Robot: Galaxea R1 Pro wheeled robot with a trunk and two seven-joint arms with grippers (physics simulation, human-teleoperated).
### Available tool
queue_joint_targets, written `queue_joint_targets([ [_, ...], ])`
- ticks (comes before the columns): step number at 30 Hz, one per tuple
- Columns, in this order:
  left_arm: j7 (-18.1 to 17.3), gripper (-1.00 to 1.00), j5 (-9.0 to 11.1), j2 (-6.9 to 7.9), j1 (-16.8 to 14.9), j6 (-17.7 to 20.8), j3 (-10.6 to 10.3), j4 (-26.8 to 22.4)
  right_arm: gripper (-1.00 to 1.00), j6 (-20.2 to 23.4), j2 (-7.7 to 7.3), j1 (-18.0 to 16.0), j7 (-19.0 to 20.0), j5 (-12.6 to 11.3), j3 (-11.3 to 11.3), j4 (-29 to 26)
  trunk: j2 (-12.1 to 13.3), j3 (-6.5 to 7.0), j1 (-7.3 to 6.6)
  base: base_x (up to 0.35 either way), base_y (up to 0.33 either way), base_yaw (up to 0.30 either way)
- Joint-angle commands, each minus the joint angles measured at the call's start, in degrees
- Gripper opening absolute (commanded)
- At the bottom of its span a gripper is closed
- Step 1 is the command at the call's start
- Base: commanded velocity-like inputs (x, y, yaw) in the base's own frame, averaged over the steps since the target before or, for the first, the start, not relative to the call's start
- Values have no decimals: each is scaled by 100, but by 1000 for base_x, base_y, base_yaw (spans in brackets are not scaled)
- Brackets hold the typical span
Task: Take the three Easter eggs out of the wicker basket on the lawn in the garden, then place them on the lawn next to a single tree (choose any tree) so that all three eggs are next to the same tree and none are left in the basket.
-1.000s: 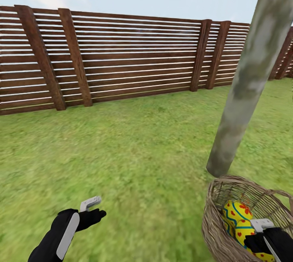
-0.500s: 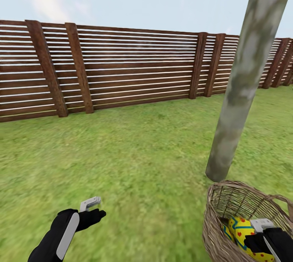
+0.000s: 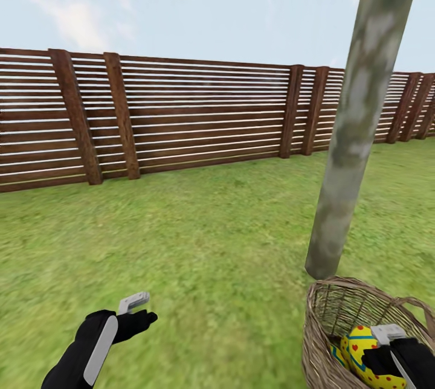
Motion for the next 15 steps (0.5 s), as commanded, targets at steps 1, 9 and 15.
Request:
queue_joint_targets([
  [1,54,100,61,1,-2,24,0,-5,-100,24,3,-2,48,53,-10,-8,-1,17,-4,0,0,0],
  [9,52,100,61,1,-2,24,-5,-4,-100,23,12,-2,48,58,3,0,10,194,-24,0,0,0],
  [15,52,100,70,1,-2,24,-5,-4,-100,13,12,-2,51,60,4,1,18,327,-40,0,0,0],
])
